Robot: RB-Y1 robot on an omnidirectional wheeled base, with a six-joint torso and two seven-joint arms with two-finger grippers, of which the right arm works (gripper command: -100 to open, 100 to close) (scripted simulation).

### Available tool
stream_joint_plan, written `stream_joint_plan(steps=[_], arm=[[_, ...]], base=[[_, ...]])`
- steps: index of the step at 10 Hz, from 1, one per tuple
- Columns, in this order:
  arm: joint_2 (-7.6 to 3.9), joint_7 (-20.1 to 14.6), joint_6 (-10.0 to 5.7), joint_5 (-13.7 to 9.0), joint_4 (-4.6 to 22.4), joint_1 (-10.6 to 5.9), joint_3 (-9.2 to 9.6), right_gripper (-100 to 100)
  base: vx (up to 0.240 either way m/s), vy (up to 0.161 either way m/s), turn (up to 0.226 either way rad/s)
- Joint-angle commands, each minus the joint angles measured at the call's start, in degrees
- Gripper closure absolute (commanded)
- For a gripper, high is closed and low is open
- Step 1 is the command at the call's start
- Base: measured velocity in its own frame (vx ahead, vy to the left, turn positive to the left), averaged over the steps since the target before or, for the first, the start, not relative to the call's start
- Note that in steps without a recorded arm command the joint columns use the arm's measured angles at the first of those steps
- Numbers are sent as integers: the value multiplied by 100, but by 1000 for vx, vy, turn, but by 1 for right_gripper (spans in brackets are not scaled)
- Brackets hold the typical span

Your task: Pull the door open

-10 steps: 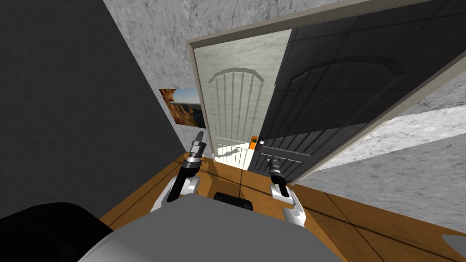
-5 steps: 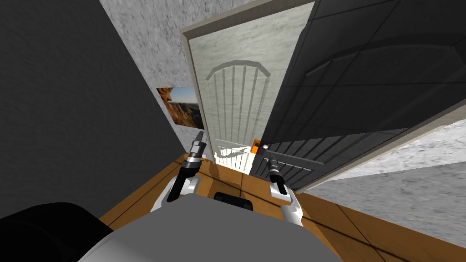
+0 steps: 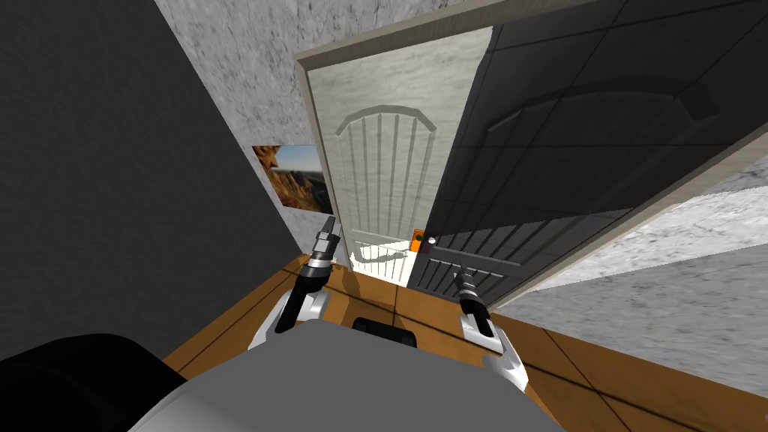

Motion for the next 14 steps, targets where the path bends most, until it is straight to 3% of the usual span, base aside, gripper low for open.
stream_joint_plan(steps=[1,2,5,10,12,13,14], arm=[[-172,-47,-4,-67,88,58,-154,-100],[-272,-81,-21,-115,153,75,-244,-100],[-313,-119,-62,-153,198,8,-237,-100],[-128,-146,-154,-135,149,-293,85,-100],[-136,-129,-188,-135,216,-324,59,-100],[-136,-129,-188,-135,216,-324,59,100],[-136,-129,-188,-135,216,-324,59,100]], base=[[79,-27,-10],[124,-48,42],[172,-36,73],[204,48,161],[81,74,19],[0,0,0],[-17,-15,24]])
